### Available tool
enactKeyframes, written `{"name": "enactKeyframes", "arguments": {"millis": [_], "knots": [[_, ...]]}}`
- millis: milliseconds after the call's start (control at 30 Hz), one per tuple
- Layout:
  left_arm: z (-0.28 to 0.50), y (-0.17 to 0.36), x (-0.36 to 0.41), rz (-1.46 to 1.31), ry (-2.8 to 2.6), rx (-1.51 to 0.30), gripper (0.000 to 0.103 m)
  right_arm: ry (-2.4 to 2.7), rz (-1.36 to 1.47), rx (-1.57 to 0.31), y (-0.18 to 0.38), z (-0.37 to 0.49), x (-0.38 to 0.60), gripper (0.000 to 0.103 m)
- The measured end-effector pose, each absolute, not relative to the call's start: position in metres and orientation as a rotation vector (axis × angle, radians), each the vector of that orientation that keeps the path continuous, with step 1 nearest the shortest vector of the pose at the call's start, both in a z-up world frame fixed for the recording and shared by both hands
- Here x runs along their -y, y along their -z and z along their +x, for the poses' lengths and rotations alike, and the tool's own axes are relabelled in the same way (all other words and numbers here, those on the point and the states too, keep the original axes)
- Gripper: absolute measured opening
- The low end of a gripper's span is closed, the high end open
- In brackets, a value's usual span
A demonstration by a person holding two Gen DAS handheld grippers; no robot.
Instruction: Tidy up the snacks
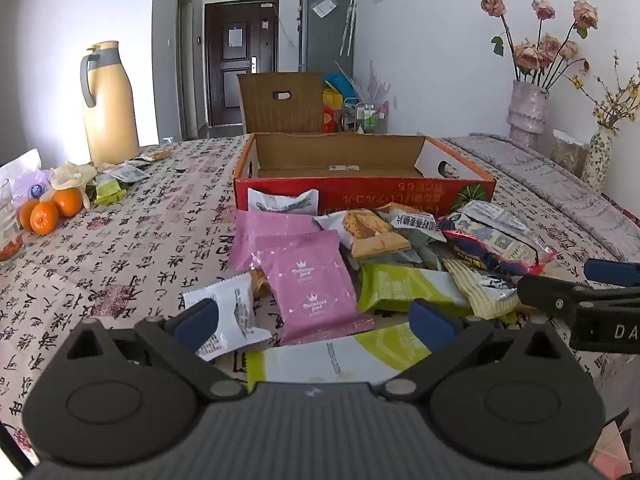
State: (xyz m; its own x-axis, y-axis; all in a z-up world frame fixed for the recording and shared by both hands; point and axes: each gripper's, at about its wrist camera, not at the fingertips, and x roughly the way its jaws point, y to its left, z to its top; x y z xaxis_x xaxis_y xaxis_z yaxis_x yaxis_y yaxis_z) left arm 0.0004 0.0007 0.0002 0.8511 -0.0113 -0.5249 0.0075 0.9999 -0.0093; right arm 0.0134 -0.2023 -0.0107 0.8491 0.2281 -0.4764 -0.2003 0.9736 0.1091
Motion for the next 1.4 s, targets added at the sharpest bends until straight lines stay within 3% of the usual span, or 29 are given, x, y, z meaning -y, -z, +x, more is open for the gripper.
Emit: {"name": "enactKeyframes", "arguments": {"millis": [1400], "knots": [[0.000,0.006,0.000,-0.010,0.015,-0.562,0.103,-0.223,0.064,-0.530,0.016,0.015,0.203,0.103]]}}
